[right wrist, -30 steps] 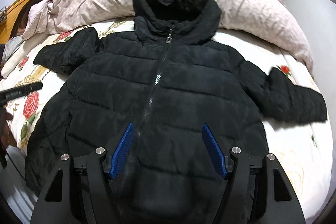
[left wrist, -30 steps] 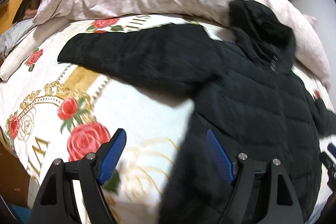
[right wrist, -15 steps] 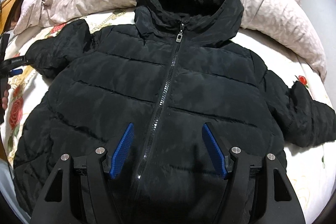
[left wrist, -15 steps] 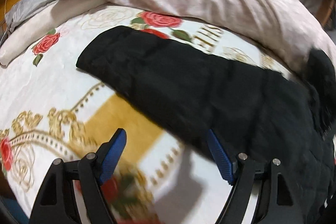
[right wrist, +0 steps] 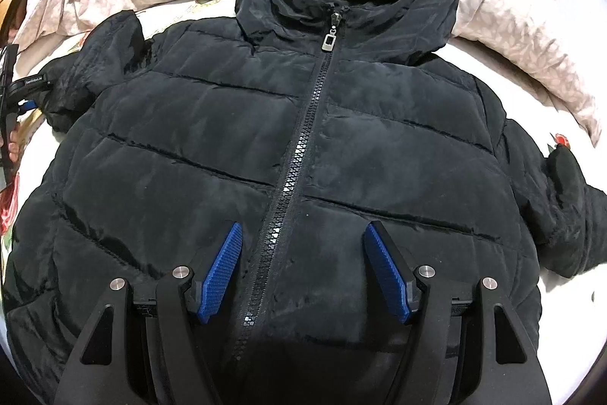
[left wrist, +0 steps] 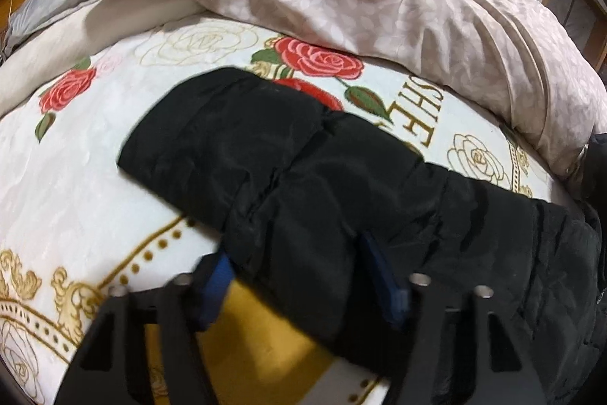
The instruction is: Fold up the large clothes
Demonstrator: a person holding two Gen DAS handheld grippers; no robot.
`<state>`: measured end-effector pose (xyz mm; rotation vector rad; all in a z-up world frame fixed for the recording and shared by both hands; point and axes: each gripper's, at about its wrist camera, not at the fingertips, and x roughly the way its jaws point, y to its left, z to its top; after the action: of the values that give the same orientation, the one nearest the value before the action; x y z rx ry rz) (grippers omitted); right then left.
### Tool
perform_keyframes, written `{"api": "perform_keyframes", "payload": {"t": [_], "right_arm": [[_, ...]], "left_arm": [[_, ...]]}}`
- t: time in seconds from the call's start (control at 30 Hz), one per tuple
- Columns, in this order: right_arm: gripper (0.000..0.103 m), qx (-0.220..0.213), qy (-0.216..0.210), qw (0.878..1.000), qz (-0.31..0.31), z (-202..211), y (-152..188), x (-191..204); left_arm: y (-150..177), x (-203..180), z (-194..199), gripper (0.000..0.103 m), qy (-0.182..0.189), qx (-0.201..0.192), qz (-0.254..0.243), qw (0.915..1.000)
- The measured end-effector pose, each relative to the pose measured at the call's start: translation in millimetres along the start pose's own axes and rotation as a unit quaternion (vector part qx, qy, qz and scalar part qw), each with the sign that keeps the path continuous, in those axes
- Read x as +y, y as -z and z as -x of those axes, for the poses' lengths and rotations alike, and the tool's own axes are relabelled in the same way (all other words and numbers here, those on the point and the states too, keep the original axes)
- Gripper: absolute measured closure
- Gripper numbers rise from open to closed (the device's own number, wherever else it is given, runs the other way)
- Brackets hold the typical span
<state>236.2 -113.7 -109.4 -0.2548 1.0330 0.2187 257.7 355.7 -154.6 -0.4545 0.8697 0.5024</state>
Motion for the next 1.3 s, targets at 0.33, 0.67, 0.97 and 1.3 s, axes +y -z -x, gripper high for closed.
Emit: {"api": "perform_keyframes", "payload": {"t": [0.33, 0.67, 0.97, 1.3], "right_arm": [[0.035, -0.007, 0.006, 0.999, -0.031, 25, 6, -22], [0.035, -0.051, 0.004, 0.996, -0.075, 95, 22, -60], [0.035, -0.046, -0.018, 0.991, -0.126, 121, 48, -108], [0.035, -0.036, -0.003, 0.983, -0.178, 112, 80, -160]], "left_arm": [[-21, -35, 75, 0.087, 0.033, -0.048, -0.045, 0.9973], [-20, -126, 214, 0.088, 0.153, -0.092, -0.117, 0.977], [27, -231, 255, 0.088, 0.241, -0.065, -0.201, 0.9473], [115, -339, 212, 0.086, 0.291, 0.015, -0.265, 0.9193]]}}
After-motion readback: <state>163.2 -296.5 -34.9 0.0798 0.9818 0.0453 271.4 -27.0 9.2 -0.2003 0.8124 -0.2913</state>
